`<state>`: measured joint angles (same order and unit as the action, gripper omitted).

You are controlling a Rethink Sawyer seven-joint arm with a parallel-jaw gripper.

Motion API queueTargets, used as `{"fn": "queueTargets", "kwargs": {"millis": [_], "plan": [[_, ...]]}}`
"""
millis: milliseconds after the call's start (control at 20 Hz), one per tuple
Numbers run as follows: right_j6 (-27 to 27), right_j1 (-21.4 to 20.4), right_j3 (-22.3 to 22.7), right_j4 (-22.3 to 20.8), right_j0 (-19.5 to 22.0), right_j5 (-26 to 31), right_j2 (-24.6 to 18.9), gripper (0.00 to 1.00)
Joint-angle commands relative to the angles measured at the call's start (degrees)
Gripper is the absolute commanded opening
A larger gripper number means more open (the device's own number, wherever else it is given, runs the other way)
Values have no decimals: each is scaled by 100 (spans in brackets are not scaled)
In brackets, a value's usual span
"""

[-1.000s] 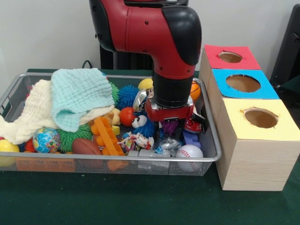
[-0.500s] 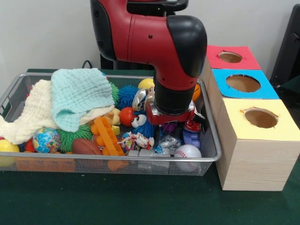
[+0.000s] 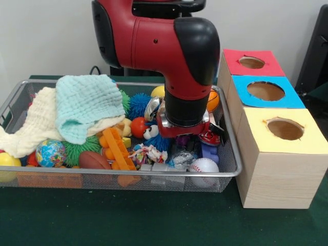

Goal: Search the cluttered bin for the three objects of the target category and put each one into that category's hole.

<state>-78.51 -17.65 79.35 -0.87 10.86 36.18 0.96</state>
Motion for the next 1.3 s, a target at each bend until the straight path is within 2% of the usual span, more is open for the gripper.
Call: {"fn": "queueTargets", "kwargs": {"millis": [50, 350, 500, 700, 950, 1150, 1300], "plan": [[-764, 1020, 1107, -411, 287, -1689, -648, 0], [-1132, 469, 1701, -539, 329, -2710, -629, 0], [-1102, -93, 2071, -505, 346, -2715, -634, 0], [-935, -728, 2406, -296, 436, -2242, -701, 0], [-751, -1109, 2296, -63, 495, -1636, -737, 0], [-772, -1523, 2417, -14, 492, -1444, -651, 0], [-802, -1591, 2411, 23, 490, -1417, -663, 0]]}}
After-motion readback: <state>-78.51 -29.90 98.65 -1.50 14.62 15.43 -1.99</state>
